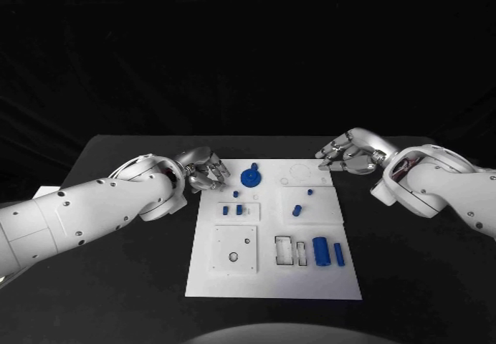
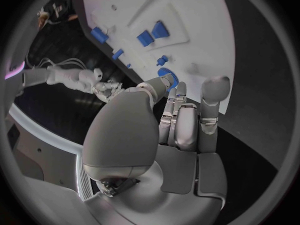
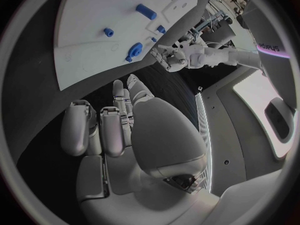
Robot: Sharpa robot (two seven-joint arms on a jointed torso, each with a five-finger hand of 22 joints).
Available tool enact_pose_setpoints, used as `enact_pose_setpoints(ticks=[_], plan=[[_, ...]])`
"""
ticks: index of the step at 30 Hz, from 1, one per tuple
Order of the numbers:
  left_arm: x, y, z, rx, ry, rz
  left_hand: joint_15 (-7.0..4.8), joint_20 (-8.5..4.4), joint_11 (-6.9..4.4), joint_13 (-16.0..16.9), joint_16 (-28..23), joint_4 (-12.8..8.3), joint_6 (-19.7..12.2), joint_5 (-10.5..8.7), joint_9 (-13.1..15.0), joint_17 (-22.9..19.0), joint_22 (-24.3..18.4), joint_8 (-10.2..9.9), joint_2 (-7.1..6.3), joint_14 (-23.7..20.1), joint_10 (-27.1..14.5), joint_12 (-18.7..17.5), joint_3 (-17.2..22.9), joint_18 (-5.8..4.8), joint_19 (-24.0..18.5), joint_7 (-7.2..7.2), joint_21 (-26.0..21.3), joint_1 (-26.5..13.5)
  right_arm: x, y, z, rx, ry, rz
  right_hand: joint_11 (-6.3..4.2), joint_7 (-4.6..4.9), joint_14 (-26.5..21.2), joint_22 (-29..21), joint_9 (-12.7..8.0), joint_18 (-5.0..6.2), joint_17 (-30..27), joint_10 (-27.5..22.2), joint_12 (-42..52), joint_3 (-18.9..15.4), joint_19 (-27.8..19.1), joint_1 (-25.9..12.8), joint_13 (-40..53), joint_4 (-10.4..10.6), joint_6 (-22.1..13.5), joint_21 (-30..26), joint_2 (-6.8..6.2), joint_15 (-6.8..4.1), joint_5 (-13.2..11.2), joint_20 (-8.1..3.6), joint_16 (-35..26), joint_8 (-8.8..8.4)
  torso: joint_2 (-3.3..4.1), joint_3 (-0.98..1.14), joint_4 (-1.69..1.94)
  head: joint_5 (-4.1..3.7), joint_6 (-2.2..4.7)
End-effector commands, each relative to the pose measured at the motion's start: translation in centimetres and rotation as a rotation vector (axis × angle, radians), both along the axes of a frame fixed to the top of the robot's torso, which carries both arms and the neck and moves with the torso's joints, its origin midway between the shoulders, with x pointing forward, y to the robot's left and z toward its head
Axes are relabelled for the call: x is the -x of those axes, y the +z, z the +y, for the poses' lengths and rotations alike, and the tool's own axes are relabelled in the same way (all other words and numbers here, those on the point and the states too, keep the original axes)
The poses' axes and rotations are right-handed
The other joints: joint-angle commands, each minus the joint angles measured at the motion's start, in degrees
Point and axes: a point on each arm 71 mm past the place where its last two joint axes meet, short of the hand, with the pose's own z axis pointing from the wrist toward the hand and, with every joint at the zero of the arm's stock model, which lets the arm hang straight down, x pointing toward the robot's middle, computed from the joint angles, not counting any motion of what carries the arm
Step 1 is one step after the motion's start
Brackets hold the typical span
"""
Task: Assemble the parts on the task board
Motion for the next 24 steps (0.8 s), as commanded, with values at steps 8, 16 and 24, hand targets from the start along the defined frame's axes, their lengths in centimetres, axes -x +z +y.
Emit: enact_pose_setpoints(ticks=[8, 16, 24], plan=[[1.5, 0.5, 2.3, 1.052, 0.235, 0.314, 0.16, 0.47, -0.30, 0.96, -6.61, 0.54, 1.64, 1.20, -0.22, -11.63, -10.44, 0.55, 2.27, -5.51, 1.08, 3.47, -1.80, 2.69, -5.78, -0.06, -13.59, -2.24, 1.5, -1.1, 1.5, 0.540, 0.087, -0.132, 0.29, -0.40, 2.89, -0.02, -0.08, 0.35, -0.32, 0.53, -3.05, 2.59, 0.53, -0.85, -5.93, 0.48, 1.71, -0.30, -2.48, 0.14, -1.51, 0.54, -0.15, -0.82, -0.10, -0.26, 0.09, -2.58, 1.04], [2.0, 0.6, 3.4, 1.167, 0.270, 0.343, 0.13, 0.49, -0.37, 1.34, -7.25, 0.62, 1.85, 1.26, -0.22, -13.12, -10.80, 0.67, 2.56, -6.32, 0.83, 4.57, -3.29, 2.72, -6.11, -0.16, -14.19, -3.21, 1.9, -1.6, 2.9, 0.613, 0.120, -0.161, 0.67, -0.28, 2.87, -1.30, -0.25, 0.57, -0.81, -0.38, -4.14, 4.49, 0.35, -1.05, -9.51, 0.89, 1.09, -1.11, -3.62, 0.46, -2.31, 0.85, -0.36, -1.63, -0.01, -0.24, 0.06, -2.62, 1.54], [2.4, 0.7, 3.5, 1.184, 0.270, 0.352, 0.15, 0.50, -0.36, 1.45, -7.65, 0.52, 1.91, 1.28, -0.23, -13.94, -10.93, 0.72, 2.66, -6.74, 0.62, 4.93, -3.73, 2.72, -6.24, -0.16, -14.40, -3.36, 1.7, -2.3, 4.1, 0.635, 0.139, -0.160, 0.73, -0.25, 2.90, -3.02, -0.26, 0.87, -1.05, -0.68, -4.05, 7.79, 0.19, -0.99, -12.89, 1.23, 0.89, -2.25, -4.19, 0.54, -4.59, 0.92, -0.38, -1.64, 0.05, -0.22, 0.12, -2.85, 1.62]])
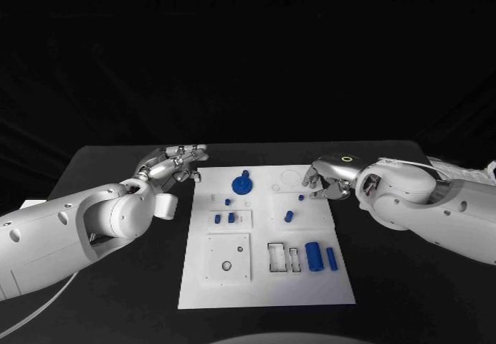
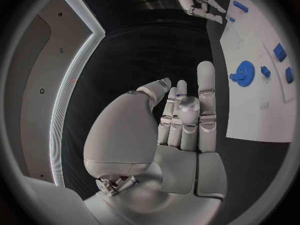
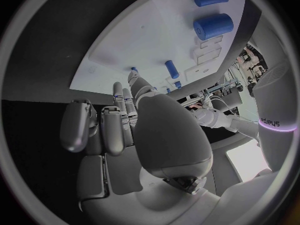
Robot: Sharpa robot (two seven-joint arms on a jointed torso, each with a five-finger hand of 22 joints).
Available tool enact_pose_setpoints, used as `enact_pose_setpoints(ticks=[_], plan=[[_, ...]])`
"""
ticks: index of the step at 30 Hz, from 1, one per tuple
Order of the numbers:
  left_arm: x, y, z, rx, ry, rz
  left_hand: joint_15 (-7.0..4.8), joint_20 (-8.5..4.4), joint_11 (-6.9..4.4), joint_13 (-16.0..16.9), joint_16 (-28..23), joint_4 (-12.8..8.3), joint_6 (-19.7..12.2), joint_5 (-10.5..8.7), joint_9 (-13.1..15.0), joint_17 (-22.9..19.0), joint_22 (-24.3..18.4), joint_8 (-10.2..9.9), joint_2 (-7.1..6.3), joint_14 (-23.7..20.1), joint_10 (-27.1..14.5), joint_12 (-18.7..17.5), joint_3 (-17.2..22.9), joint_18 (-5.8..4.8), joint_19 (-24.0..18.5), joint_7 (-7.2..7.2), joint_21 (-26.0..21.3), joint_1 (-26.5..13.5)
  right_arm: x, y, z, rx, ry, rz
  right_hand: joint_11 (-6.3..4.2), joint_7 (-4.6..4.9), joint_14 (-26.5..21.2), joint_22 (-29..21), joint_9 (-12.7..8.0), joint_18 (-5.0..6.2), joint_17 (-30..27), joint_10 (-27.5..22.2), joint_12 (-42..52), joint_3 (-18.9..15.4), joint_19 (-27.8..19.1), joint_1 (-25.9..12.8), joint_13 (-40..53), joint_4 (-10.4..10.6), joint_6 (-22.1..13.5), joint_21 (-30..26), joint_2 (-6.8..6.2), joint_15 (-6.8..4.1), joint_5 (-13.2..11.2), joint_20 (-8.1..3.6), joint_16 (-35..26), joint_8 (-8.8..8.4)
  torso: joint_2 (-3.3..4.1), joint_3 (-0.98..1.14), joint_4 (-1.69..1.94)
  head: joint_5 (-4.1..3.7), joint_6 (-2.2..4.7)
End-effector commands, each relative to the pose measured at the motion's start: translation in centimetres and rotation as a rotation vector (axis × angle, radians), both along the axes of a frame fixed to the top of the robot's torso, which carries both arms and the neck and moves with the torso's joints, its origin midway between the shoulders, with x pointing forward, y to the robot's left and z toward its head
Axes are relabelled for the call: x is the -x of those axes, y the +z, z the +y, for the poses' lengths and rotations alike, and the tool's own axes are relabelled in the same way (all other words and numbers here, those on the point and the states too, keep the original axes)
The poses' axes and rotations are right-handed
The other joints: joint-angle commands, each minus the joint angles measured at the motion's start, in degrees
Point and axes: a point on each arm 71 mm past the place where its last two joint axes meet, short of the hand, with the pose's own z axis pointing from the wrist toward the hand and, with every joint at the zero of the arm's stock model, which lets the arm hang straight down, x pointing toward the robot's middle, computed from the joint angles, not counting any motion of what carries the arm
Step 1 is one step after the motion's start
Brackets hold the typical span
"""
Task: Assemble the parts on the task board
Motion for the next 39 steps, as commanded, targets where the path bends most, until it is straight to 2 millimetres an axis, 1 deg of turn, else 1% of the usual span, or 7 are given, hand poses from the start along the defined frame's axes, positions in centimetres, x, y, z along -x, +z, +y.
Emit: enact_pose_setpoints(ticks=[1, 4, 11, 16, 28, 34, 39], plan=[[0.2, 0.3, -0.1, 0.081, 0.005, 0.000, 0.17, -0.10, -0.15, 0.13, -0.29, -0.06, 0.38, 0.37, -0.08, -0.38, -0.10, 0.23, 0.06, -0.58, -0.06, 0.49, -0.57, 1.02, -0.43, 0.15, -0.37, -0.55, -0.2, -0.6, 0.3, 0.079, -0.001, -0.004, 0.11, 0.04, 2.70, -0.26, -0.06, 0.88, -0.07, -0.46, -0.08, 0.94, 0.10, 0.01, -0.74, 0.00, -0.38, -0.35, -0.56, 0.34, -0.28, 0.21, -0.15, -0.31, 0.06, -0.03, 0.12, -0.28, 0.03], [0.3, 0.3, -0.2, 0.083, 0.002, 0.002, 0.18, -0.09, -0.14, 0.15, -0.41, -0.12, 0.36, 0.38, -0.09, -0.61, -0.14, 0.23, 0.08, -0.70, -0.13, 0.58, -0.67, 1.02, -0.47, 0.16, -0.44, -0.55, -0.2, -0.9, 0.7, 0.084, 0.007, 0.007, 0.12, 0.04, 2.71, -0.36, -0.05, 0.88, -0.13, -0.37, -0.03, 1.91, 0.17, 0.03, -1.46, 0.04, -0.35, -0.44, -0.68, 0.31, -0.28, 0.21, -0.16, -0.29, 0.10, 0.09, 0.04, -0.23, -0.07], [0.5, 0.4, -0.3, 0.084, -0.002, 0.005, 0.20, -0.08, -0.11, 0.21, -0.62, -0.26, 0.31, 0.41, -0.11, -1.03, -0.23, 0.21, 0.15, -0.94, -0.33, 0.77, -0.86, 1.02, -0.56, 0.22, -0.59, -0.52, -0.1, -1.8, 1.3, 0.098, 0.024, 0.041, 0.00, -0.05, 2.69, -0.56, -0.01, 0.89, -0.30, -0.09, 0.00, 4.09, 0.28, -0.01, -2.93, 0.01, -0.08, -0.64, -1.05, 0.22, -0.34, 0.14, -0.20, -0.25, 0.09, 0.09, 0.01, 0.00, -0.29], [0.6, 0.4, -0.3, 0.083, -0.002, 0.007, 0.22, -0.07, -0.08, 0.25, -0.76, -0.39, 0.28, 0.44, -0.12, -1.31, -0.29, 0.21, 0.21, -1.10, -0.47, 0.91, -0.97, 1.02, -0.61, 0.27, -0.69, -0.45, 0.0, -2.1, 1.6, 0.103, 0.034, 0.058, -0.05, -0.09, 2.69, -0.61, 0.03, 0.88, -0.36, 0.35, 0.07, 5.70, 0.38, -0.08, -3.80, -0.06, 0.24, -0.71, -1.22, 0.17, -0.48, 0.09, -0.19, -0.21, 0.07, 0.17, -0.03, 0.21, -0.45], [0.6, 0.4, -0.3, 0.081, -0.002, 0.011, 0.26, -0.04, -0.02, 0.33, -0.95, -0.73, 0.18, 0.51, -0.14, -1.72, -0.41, 0.19, 0.32, -1.35, -0.77, 1.22, -1.14, 1.01, -0.70, 0.36, -0.87, -0.21, 0.2, -2.7, 2.3, 0.093, 0.058, 0.079, -0.03, -0.07, 2.67, -0.82, 0.06, 0.87, -0.51, 1.33, 0.04, 10.89, 0.54, -0.90, -6.03, -0.34, 0.87, -0.93, -1.58, 0.12, -1.78, 0.04, -0.16, -0.24, 0.08, 0.20, -0.01, 0.59, -0.56], [0.6, 0.4, -0.3, 0.080, -0.003, 0.014, 0.27, -0.03, 0.00, 0.37, -1.02, -0.92, 0.15, 0.54, -0.14, -1.90, -0.46, 0.20, 0.39, -1.45, -0.89, 1.37, -1.17, 1.01, -0.72, 0.38, -0.95, -0.06, 0.2, -2.8, 2.6, 0.088, 0.066, 0.088, -0.05, -0.01, 2.67, -0.82, 0.06, 0.88, -0.50, 1.50, 0.03, 12.43, 0.60, -1.29, -6.61, -0.56, 0.97, -0.94, -1.83, 0.16, -1.99, 0.02, -0.11, -0.25, 0.08, 0.18, -0.01, 0.69, -0.71], [0.6, 0.4, -0.3, 0.079, -0.004, 0.014, 0.27, -0.03, 0.00, 0.37, -1.02, -0.92, 0.15, 0.54, -0.14, -1.90, -0.46, 0.20, 0.39, -1.45, -0.89, 1.37, -1.17, 1.01, -0.72, 0.38, -0.95, -0.06, 0.2, -3.0, 2.6, 0.095, 0.066, 0.100, -0.05, -0.05, 2.68, -0.82, 0.16, 0.86, -0.49, 2.04, 0.14, 14.69, 0.66, -1.92, -7.12, -0.88, 1.51, -0.96, -1.74, 0.13, -2.15, 0.03, -0.05, -0.13, 0.05, 0.19, 0.02, 0.73, -0.79]])
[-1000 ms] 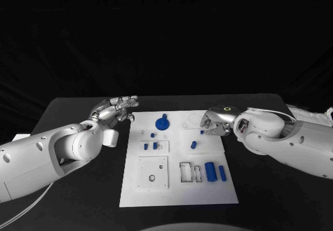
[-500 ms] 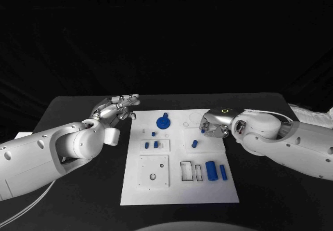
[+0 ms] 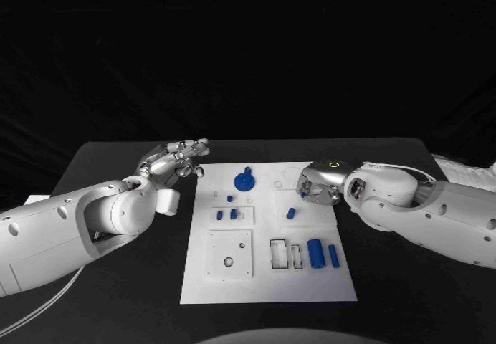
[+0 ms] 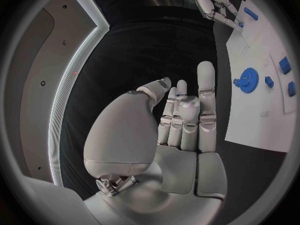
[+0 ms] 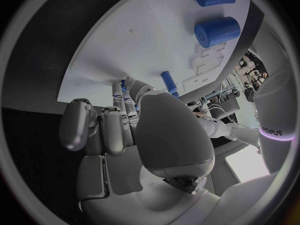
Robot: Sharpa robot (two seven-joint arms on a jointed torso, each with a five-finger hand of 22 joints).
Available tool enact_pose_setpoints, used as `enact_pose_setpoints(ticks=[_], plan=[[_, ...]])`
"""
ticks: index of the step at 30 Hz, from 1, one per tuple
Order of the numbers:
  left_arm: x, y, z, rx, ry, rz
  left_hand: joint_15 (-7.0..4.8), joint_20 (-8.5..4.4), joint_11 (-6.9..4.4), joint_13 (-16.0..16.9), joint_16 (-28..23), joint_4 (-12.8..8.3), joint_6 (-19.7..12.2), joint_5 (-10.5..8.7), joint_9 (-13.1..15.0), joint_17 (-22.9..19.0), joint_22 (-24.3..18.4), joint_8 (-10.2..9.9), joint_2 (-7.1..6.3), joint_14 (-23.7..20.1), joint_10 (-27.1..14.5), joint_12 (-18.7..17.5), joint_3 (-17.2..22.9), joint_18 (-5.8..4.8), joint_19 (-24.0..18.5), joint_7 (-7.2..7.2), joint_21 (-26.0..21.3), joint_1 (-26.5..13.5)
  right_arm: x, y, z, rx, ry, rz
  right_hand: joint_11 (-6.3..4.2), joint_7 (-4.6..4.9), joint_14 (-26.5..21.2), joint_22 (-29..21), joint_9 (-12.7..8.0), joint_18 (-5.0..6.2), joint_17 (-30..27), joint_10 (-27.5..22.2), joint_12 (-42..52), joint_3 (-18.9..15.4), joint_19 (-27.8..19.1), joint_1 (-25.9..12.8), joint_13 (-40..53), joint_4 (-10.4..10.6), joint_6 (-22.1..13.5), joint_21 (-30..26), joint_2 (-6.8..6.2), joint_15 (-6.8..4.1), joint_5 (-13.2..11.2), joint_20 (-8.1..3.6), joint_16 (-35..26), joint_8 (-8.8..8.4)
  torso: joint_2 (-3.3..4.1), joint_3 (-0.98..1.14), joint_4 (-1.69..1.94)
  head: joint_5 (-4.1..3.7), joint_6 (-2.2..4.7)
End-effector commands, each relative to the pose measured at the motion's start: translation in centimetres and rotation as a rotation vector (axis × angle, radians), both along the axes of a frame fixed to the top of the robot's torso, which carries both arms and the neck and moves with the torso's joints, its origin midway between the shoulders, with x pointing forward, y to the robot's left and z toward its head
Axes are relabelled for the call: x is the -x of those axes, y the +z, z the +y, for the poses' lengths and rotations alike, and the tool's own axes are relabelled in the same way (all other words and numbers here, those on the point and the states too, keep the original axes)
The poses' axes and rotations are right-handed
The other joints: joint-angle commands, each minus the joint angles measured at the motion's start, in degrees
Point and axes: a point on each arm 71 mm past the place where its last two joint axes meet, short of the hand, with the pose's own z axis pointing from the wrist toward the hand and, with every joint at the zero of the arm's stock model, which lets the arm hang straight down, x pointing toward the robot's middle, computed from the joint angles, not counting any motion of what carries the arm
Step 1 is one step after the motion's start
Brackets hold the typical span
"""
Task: Assemble the parts on the task board
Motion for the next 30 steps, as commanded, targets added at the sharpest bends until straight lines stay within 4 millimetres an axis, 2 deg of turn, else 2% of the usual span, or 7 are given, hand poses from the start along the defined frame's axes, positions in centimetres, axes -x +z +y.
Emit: enact_pose_setpoints(ticks=[1, 16, 26, 30], plan=[[0.1, 0.1, -0.2, 0.014, -0.012, -0.006, 0.07, -0.03, -0.01, 0.05, -0.35, -0.21, 0.17, 0.34, -0.05, -0.05, -0.10, 0.21, 0.38, -0.42, -0.46, 0.18, -0.16, 1.03, -0.31, 0.39, -0.39, -0.07, 0.4, -1.0, 0.2, 0.034, 0.019, 0.055, -0.06, 0.02, 2.68, -0.04, 0.12, 0.86, -0.06, 0.49, -0.08, 1.00, 0.32, -0.82, -0.11, -0.21, 0.72, -0.25, -0.06, 0.12, -0.41, -0.04, -0.05, -0.10, 0.00, 0.00, -0.01, 0.02, -0.11], [0.1, 0.1, -0.2, 0.008, -0.014, -0.003, 0.09, -0.01, 0.03, 0.09, -0.44, -0.44, 0.08, 0.36, -0.07, -0.27, -0.16, 0.19, 0.44, -0.55, -0.69, 0.36, -0.22, 1.03, -0.34, 0.44, -0.49, 0.10, 0.3, -1.2, 0.4, 0.073, 0.010, 0.048, -0.88, -0.63, 2.82, 0.63, 0.91, 0.75, 0.62, 4.02, 0.39, 5.03, 0.72, -1.70, 0.07, -1.76, 3.87, 0.19, 1.47, -0.52, -2.55, -0.60, 0.50, 0.83, -0.04, 0.01, -0.05, -0.06, -0.41], [0.1, 0.1, -0.2, 0.004, -0.014, -0.003, 0.11, 0.00, 0.07, 0.11, -0.47, -0.59, 0.00, 0.37, -0.08, -0.38, -0.19, 0.16, 0.49, -0.61, -0.84, 0.46, -0.25, 1.03, -0.35, 0.48, -0.54, 0.20, 0.7, -0.5, 0.8, 0.032, 0.007, -0.020, -0.89, -0.62, 2.84, 1.05, 1.03, 0.66, 0.62, 4.24, 0.06, 5.33, 0.93, -2.26, 0.01, -2.33, 4.10, 0.47, 0.73, -0.58, -2.61, -0.72, 0.55, 0.76, -0.04, 0.05, -0.04, -0.05, -0.42], [0.1, 0.1, -0.2, 0.002, -0.015, -0.004, 0.11, 0.00, 0.07, 0.11, -0.47, -0.59, 0.00, 0.37, -0.08, -0.38, -0.19, 0.16, 0.49, -0.61, -0.84, 0.46, -0.25, 1.03, -0.35, 0.48, -0.54, 0.20, 0.9, -0.1, 0.8, 0.010, 0.005, -0.049, -0.89, -0.62, 2.83, 1.08, 1.06, 0.65, 0.59, 4.28, 0.01, 5.34, 0.95, -2.41, 0.00, -2.37, 4.16, 0.49, 0.61, -0.59, -2.63, -0.73, 0.55, 0.76, -0.08, -0.03, -0.08, -0.12, -0.37]])
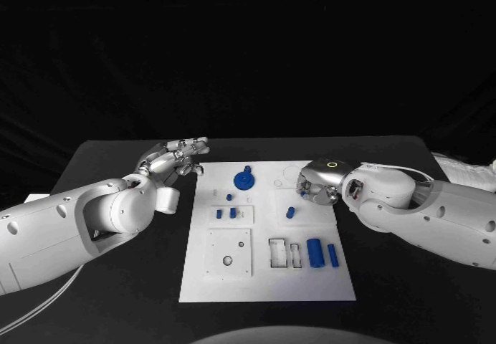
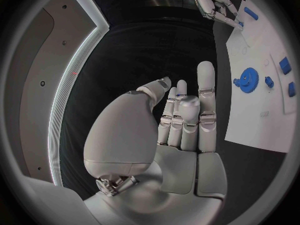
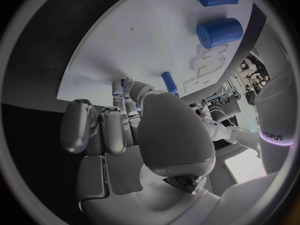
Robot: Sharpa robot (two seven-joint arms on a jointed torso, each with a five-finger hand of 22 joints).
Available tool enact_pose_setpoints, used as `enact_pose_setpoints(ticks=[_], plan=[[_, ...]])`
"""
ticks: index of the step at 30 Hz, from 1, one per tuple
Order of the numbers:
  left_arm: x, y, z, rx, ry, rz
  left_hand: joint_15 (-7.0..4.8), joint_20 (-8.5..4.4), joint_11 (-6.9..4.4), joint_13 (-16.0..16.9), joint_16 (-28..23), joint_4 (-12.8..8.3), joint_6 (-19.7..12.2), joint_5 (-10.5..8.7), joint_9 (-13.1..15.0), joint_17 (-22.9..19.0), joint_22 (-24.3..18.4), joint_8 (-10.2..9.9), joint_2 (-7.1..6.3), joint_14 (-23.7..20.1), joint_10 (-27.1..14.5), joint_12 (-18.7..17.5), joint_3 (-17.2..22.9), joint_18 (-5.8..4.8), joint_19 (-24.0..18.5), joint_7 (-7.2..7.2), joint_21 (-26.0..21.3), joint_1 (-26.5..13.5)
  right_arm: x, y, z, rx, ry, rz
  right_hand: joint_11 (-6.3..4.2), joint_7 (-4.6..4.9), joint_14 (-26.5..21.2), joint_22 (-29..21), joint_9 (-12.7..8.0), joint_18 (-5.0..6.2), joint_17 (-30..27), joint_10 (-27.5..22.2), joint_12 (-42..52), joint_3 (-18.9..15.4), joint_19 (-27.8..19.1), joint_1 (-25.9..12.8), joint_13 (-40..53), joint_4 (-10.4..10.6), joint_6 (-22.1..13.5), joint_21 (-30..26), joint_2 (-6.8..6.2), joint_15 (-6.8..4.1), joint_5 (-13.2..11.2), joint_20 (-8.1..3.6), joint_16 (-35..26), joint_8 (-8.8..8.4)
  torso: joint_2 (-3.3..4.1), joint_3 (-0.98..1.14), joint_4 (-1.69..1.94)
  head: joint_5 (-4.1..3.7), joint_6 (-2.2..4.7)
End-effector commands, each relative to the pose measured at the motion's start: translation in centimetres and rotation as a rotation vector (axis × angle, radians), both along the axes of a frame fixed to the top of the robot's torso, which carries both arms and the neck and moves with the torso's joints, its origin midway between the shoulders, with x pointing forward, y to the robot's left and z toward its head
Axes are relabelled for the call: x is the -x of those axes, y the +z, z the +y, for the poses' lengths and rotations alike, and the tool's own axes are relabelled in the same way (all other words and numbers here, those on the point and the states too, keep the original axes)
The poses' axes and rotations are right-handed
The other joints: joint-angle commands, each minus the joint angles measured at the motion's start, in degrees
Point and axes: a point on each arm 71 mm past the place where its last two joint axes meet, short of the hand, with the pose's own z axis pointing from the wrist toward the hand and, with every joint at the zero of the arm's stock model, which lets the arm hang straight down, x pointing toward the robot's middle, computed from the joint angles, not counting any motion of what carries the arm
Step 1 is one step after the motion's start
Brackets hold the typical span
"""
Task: Assemble the parts on the task board
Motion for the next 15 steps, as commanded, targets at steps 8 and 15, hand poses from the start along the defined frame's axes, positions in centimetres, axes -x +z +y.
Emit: enact_pose_setpoints(ticks=[8, 15], plan=[[0.0, 0.0, -0.2, 0.007, -0.016, 0.002, 0.03, 0.07, 0.22, 0.09, -0.31, -0.21, -0.25, 0.38, -0.13, -0.41, -0.16, 0.08, 0.63, -0.58, -0.84, 0.42, -0.15, 1.00, -0.38, 0.64, -0.45, -0.12, 0.5, 0.7, 0.2, -0.033, -0.005, -0.042, 0.00, -0.19, 3.05, 0.34, 0.17, 0.61, -0.02, 0.58, -0.28, 0.28, 0.37, -0.94, -0.03, -0.04, 0.53, 0.39, -0.33, -0.40, -0.29, -0.06, 0.34, 0.20, 0.02, -0.01, 0.00, -0.18, 0.13], [0.0, 0.0, -0.1, 0.006, -0.015, 0.005, 0.07, 0.10, 0.26, 0.09, -0.41, -0.23, -0.36, 0.38, -0.14, -0.65, -0.19, 0.04, 0.65, -0.69, -1.01, 0.49, -0.23, 0.99, -0.41, 0.67, -0.51, -0.18, 0.9, 1.4, 0.1, -0.052, -0.009, -0.042, -0.01, -0.20, 3.04, 0.40, 0.18, 0.60, -0.03, 0.59, -0.32, 0.29, 0.40, -1.05, -0.04, -0.03, 0.54, 0.43, -0.37, -0.41, -0.31, -0.07, 0.34, 0.19, 0.05, -0.02, 0.00, -0.05, 0.02]])
